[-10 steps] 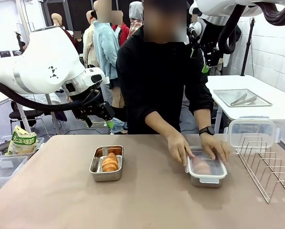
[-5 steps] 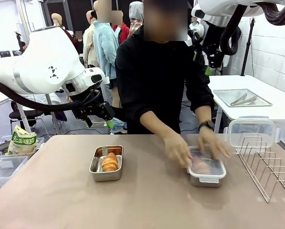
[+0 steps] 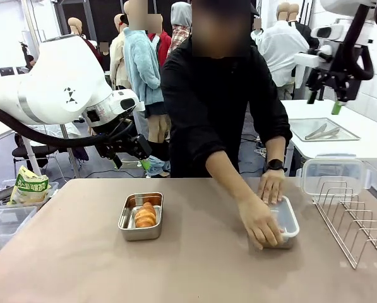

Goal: Place the bread in airtight containers.
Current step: Pick up one Airtight Container lid and hand it to the human.

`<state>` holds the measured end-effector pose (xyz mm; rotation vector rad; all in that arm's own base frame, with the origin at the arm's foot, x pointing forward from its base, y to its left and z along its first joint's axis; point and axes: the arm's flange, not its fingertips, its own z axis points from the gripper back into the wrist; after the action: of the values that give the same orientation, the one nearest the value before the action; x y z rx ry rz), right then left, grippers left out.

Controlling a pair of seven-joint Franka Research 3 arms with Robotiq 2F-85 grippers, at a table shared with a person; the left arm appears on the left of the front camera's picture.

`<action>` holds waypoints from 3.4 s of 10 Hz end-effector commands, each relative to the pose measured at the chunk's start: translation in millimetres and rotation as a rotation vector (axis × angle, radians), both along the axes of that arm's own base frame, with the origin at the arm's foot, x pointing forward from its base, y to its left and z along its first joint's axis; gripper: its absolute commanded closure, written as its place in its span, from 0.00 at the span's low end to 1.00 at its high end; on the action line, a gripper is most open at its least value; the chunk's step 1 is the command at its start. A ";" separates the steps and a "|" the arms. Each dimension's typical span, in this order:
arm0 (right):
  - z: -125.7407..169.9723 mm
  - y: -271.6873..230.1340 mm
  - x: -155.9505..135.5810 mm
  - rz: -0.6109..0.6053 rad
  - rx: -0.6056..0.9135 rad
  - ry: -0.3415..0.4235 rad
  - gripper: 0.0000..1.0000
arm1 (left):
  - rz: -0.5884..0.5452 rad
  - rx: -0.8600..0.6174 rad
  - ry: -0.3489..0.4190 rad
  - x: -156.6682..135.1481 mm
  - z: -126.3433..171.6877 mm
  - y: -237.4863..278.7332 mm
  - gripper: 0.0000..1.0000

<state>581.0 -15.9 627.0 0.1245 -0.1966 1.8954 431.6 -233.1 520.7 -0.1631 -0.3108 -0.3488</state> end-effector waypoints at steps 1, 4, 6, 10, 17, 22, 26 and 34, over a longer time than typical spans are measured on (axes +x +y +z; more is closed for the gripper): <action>-9.2 -10.9 29.8 -0.009 0.063 0.028 0.00 | 0.002 0.000 -0.002 -0.7 0.8 1.2 0.00; -38.4 -14.2 57.6 -0.014 0.100 0.080 0.00 | 0.002 0.000 -0.002 -0.7 0.8 1.2 0.00; -48.9 -17.8 46.4 -0.010 0.063 0.059 0.00 | 0.002 0.000 -0.002 -0.7 0.8 1.2 0.00; -79.1 -14.0 72.2 -0.113 0.003 0.095 0.00 | 0.002 0.000 -0.002 -0.7 0.8 1.2 0.00; -130.2 -51.3 76.1 -0.292 -0.056 0.202 0.00 | 0.002 0.000 -0.002 -0.7 0.8 1.2 0.00; -156.1 -53.5 62.6 -0.290 -0.120 0.084 0.00 | 0.002 0.000 -0.002 -0.7 0.8 1.2 0.00; -176.4 -48.1 60.1 -0.301 -0.153 0.016 0.00 | 0.002 0.000 -0.002 -0.7 0.8 1.2 0.00; -206.4 -53.0 68.7 -0.300 -0.100 0.163 0.33 | 0.002 0.000 -0.002 -0.7 0.8 1.2 0.00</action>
<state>645.3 -70.5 417.0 0.1506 -0.0066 1.6015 431.6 -233.2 520.6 -0.1632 -0.3106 -0.3490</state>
